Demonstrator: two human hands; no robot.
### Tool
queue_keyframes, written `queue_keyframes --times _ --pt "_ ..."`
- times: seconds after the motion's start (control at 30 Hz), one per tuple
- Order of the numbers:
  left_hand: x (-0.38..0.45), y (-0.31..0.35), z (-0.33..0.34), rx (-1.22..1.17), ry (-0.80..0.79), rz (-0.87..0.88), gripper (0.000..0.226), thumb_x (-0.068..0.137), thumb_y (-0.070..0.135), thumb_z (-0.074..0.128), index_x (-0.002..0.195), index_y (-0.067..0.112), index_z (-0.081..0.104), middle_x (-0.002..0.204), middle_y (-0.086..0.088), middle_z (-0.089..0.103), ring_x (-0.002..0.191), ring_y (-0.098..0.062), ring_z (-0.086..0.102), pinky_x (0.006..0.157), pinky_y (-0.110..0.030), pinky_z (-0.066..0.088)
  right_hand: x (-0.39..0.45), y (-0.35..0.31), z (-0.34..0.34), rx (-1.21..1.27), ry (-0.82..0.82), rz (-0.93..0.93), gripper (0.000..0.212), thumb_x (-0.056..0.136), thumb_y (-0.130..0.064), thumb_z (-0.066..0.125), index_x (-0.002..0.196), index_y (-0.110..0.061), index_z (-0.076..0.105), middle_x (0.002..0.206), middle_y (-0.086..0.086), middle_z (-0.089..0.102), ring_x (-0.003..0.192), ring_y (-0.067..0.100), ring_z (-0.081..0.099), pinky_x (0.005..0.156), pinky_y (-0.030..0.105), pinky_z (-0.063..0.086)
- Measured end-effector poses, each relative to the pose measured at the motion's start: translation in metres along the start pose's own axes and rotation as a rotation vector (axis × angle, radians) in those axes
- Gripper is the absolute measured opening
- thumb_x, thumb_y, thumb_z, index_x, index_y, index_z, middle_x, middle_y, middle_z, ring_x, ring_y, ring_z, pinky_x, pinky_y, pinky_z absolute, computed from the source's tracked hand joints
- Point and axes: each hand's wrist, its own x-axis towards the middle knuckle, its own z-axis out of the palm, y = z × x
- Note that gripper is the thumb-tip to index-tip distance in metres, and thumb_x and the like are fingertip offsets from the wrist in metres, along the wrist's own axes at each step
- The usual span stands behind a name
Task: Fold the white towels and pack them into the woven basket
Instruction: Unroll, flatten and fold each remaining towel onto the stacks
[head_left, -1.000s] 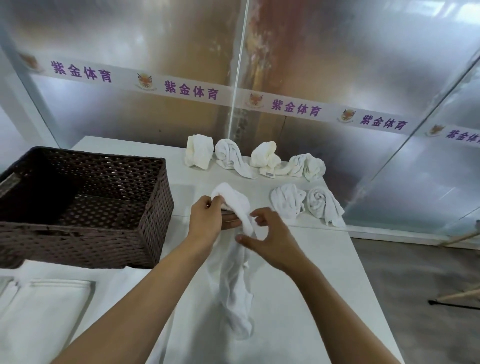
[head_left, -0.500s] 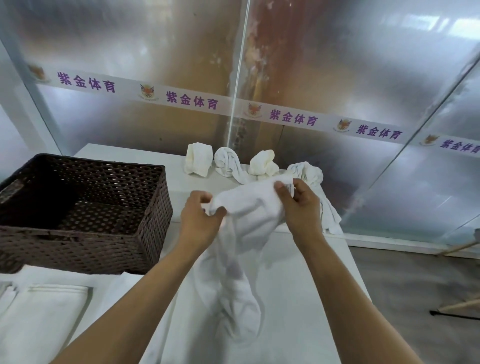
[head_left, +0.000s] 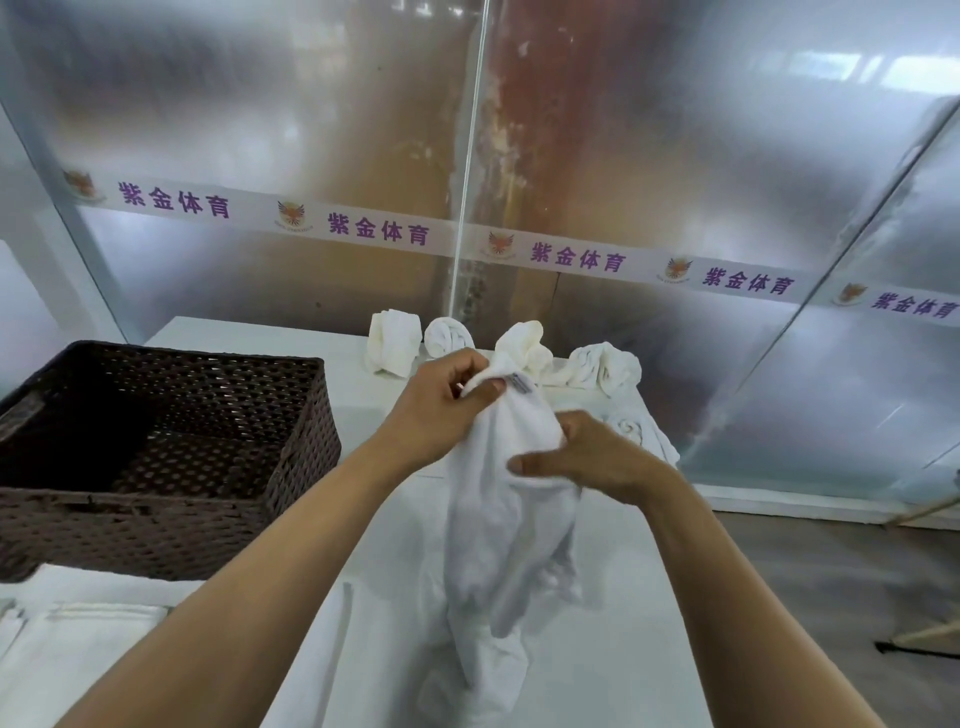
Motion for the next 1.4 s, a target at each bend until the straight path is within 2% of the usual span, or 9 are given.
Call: queue_keyframes --times 0.1,0.27,0.47,0.67,0.77,0.9,1.0,1.27,1.4 --pt "0.010 0.000 -0.008 0.035 0.069 0.019 0.014 0.097 0.020 0.063 0.085 0.014 0.062 0.074 -0.003 0.054 0.063 -0.007 0.042 0.061 -0.017 0.033 0.009 0.032 -0.003 -0.318 -0.108 0.168 0.052 0.072 -0.047 0.088 0.108 -0.014 0.071 0.102 0.004 0.075 0.095 0.023 0.071 0.087 0.036 0.057" --pt "0.028 -0.011 -0.031 0.140 0.189 -0.029 0.026 0.096 0.023 0.065 0.074 0.024 0.053 0.059 0.013 0.045 0.049 -0.006 0.035 0.049 -0.014 0.028 0.024 0.072 -0.040 -0.544 0.094 0.322 0.051 0.076 -0.051 0.084 0.092 -0.012 0.056 0.086 -0.002 0.058 0.074 0.013 0.057 0.060 0.026 0.041" --pt "0.060 -0.039 -0.062 0.267 0.472 -0.134 0.028 0.094 0.029 0.066 0.071 0.029 0.051 0.066 0.010 0.054 0.053 -0.005 0.044 0.053 -0.016 0.032 0.056 0.068 -0.111 -0.306 0.443 0.217 0.047 0.079 -0.028 0.087 0.052 -0.015 0.051 0.050 -0.005 0.040 0.052 0.017 0.036 0.053 0.032 0.029" --pt "0.114 -0.044 -0.089 0.296 0.610 -0.233 0.022 0.097 0.030 0.063 0.078 0.022 0.055 0.071 0.002 0.057 0.059 -0.020 0.056 0.050 -0.024 0.040 0.104 0.039 -0.155 0.259 0.688 0.085 0.018 0.080 -0.022 0.086 0.081 -0.012 0.071 0.074 0.004 0.065 0.066 0.020 0.056 0.041 0.019 0.039" --pt "0.154 -0.028 -0.101 0.080 0.683 -0.249 0.017 0.098 0.028 0.064 0.102 0.014 0.058 0.093 -0.004 0.062 0.061 -0.027 0.065 0.043 -0.025 0.053 0.138 0.018 -0.175 0.571 0.728 0.041 0.021 0.081 -0.022 0.086 0.090 -0.009 0.073 0.088 0.010 0.068 0.081 0.027 0.061 0.048 0.024 0.051" --pt "0.195 0.004 -0.121 -0.055 0.741 -0.088 0.013 0.096 0.022 0.066 0.098 0.012 0.058 0.095 -0.009 0.063 0.079 -0.027 0.067 0.067 -0.042 0.063 0.153 -0.040 -0.206 0.642 0.819 -0.216 0.027 0.090 -0.017 0.077 0.111 -0.003 0.069 0.100 0.002 0.067 0.097 0.023 0.066 0.071 0.031 0.064" --pt "0.208 0.038 -0.133 -0.107 0.734 0.066 0.007 0.097 0.021 0.064 0.096 0.015 0.062 0.092 -0.005 0.064 0.087 -0.016 0.064 0.072 -0.033 0.062 0.137 -0.074 -0.227 0.630 0.862 -0.386 0.025 0.094 -0.023 0.073 0.113 -0.007 0.069 0.098 -0.004 0.067 0.097 0.013 0.065 0.087 0.037 0.062" --pt "0.172 0.072 -0.131 -0.146 0.691 0.204 0.003 0.096 0.023 0.064 0.094 0.025 0.066 0.103 -0.017 0.065 0.092 -0.014 0.065 0.075 -0.031 0.061 0.082 -0.073 -0.213 0.664 0.817 -0.533 0.021 0.097 -0.029 0.069 0.109 -0.011 0.069 0.093 -0.007 0.064 0.093 0.006 0.062 0.090 0.033 0.058" --pt "0.115 0.046 -0.112 -0.135 0.689 0.111 0.003 0.097 0.019 0.063 0.096 0.020 0.065 0.086 -0.003 0.064 0.084 -0.009 0.064 0.076 -0.028 0.061 0.058 -0.025 -0.170 0.697 0.793 -0.438 0.006 0.098 -0.026 0.068 0.095 -0.023 0.072 0.091 -0.008 0.068 0.090 0.008 0.064 0.086 0.032 0.057"
